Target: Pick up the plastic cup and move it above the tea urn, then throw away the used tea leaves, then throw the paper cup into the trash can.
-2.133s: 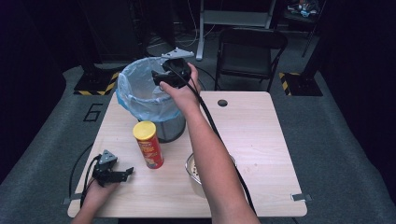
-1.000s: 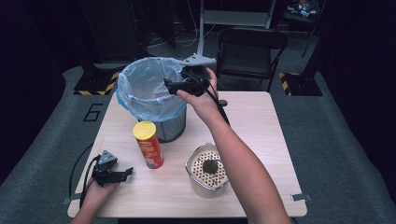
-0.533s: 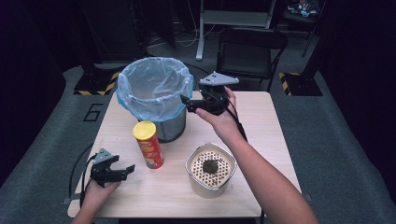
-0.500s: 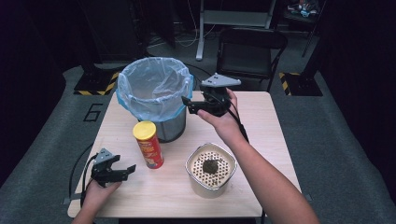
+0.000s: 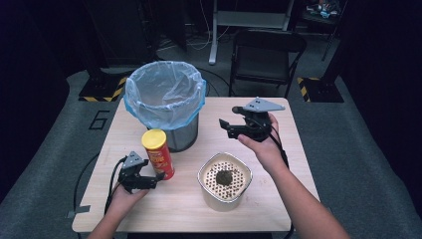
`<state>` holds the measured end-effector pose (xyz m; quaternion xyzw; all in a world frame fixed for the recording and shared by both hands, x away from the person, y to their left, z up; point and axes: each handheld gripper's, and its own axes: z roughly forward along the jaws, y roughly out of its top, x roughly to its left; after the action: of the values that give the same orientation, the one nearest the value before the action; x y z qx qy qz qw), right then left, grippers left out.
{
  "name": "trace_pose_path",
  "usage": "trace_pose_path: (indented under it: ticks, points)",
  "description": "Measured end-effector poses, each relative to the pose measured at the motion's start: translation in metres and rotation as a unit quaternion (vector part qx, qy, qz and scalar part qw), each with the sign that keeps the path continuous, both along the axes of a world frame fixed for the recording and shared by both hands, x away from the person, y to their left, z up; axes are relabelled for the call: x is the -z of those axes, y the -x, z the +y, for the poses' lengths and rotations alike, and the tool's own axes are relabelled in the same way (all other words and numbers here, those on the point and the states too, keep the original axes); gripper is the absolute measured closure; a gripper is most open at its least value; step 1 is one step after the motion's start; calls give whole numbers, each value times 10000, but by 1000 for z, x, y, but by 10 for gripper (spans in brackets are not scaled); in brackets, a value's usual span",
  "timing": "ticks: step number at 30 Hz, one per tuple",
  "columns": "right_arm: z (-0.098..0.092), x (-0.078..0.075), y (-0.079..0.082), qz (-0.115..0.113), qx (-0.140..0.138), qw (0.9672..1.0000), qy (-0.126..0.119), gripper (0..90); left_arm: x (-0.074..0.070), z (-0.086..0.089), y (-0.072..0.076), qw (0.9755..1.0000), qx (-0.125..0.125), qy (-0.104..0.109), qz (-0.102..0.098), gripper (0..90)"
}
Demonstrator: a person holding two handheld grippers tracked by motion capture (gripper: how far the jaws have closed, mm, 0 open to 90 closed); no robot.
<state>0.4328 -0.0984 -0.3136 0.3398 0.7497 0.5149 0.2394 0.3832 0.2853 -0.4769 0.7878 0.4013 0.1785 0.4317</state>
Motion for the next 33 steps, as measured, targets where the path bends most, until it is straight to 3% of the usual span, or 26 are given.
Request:
trace_pose_path:
  ticks: [1,5,7,13,20,27,33]
  points:
    - [-4,1,2,-32,15,10000,63,221,-1,-3,-1,9999,-119,111,-30,121]
    - [-18,6,11,-93,98,9998,172,221,-1,-6,-4,9997,-119,212,-56,124]
    - [-24,8,15,-102,128,9996,214,220,0,-6,-7,9999,-64,127,-89,133]
    - [-40,16,27,-87,295,9993,226,218,3,-9,-12,9990,-158,426,-52,141]
    - [-63,26,41,-214,597,9973,369,217,5,-11,-13,9994,-79,317,-148,219]
    - [-82,46,49,-196,894,9944,527,217,5,-13,-13,9994,-102,241,-235,227]
    - [-98,63,55,-172,1188,9920,400,218,3,-12,-9,9995,-147,121,-256,234]
